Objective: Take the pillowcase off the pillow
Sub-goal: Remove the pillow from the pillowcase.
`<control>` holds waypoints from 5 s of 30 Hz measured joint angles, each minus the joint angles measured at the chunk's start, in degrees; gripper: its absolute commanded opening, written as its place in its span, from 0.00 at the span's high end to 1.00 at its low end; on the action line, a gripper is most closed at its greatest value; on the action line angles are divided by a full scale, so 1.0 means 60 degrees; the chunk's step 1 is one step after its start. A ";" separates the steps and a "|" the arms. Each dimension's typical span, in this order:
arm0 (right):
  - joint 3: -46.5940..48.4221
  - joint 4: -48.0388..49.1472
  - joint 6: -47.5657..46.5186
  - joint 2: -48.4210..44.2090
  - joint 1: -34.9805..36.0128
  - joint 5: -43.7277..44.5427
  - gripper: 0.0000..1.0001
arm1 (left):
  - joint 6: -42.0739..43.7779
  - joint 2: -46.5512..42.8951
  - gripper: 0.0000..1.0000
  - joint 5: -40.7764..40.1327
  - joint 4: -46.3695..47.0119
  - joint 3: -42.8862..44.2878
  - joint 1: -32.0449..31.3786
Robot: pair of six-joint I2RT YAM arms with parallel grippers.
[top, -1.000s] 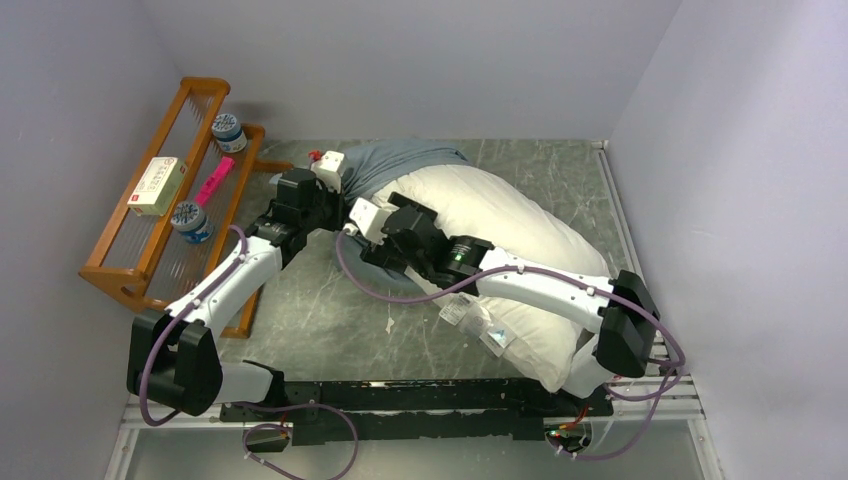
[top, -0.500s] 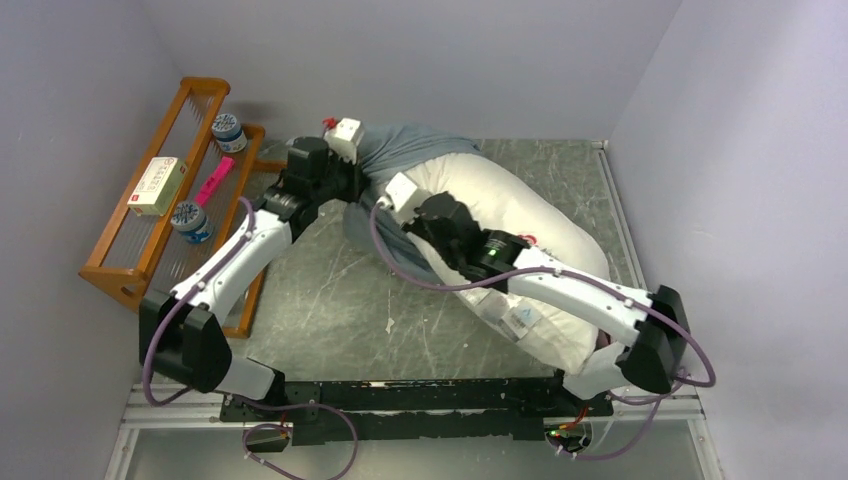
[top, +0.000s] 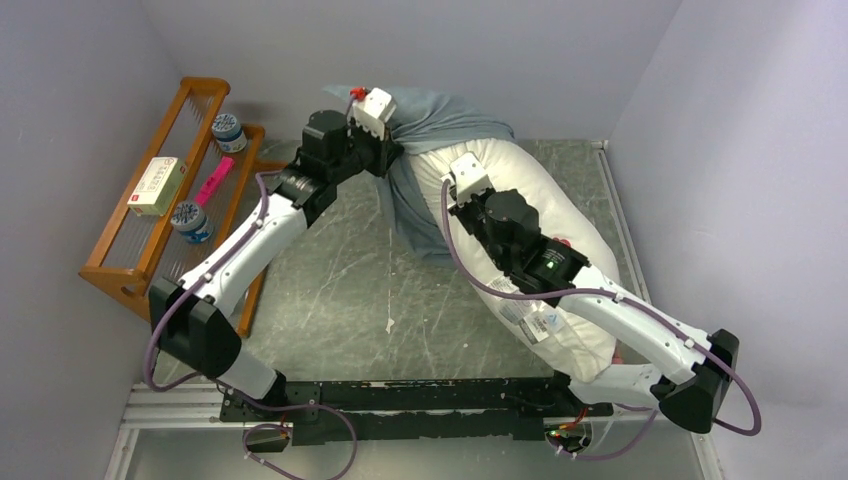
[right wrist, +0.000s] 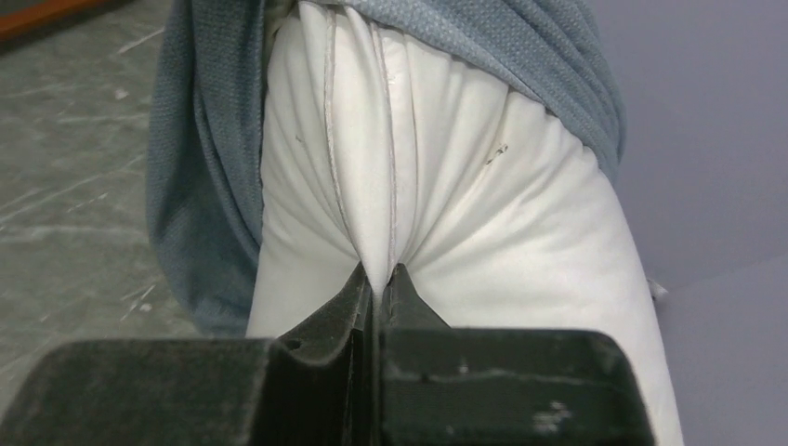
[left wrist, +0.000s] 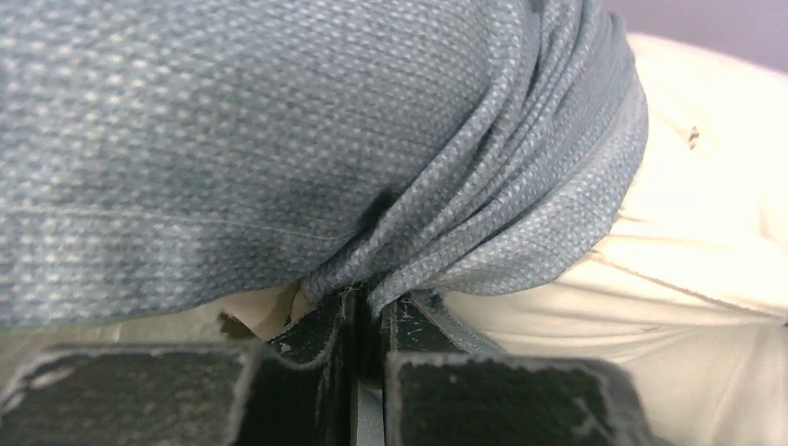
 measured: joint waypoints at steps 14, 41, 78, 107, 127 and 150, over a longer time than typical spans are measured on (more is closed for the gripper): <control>-0.0805 -0.0688 0.0659 0.0138 -0.0080 -0.3060 1.00 | -0.0102 -0.1953 0.95 -0.1388 0.2758 -0.5533 0.0375; -0.1453 -0.1140 0.0951 0.0608 -0.0222 -0.6859 0.96 | -0.4390 -0.2011 0.91 -0.1949 0.3264 -0.7661 0.1180; 0.3625 -0.4135 0.4146 0.3526 -0.4564 -0.7053 0.06 | -0.5555 -0.5260 0.39 -0.3854 0.1479 -0.9508 0.1759; 0.1096 -0.1268 0.4233 0.3887 -0.4557 -1.0102 0.21 | -0.1872 -0.3738 0.15 0.0182 0.0342 -0.4830 0.1927; 0.0419 -0.0849 0.3253 0.2812 -0.2736 -1.0276 1.00 | -0.0514 -0.1581 0.15 0.0637 -0.1279 -0.2266 -0.0146; -0.0007 -0.0685 0.2998 0.2084 -0.2390 -0.9566 1.00 | 0.0670 -0.0688 0.95 -0.1719 -0.1982 -0.1603 -0.0885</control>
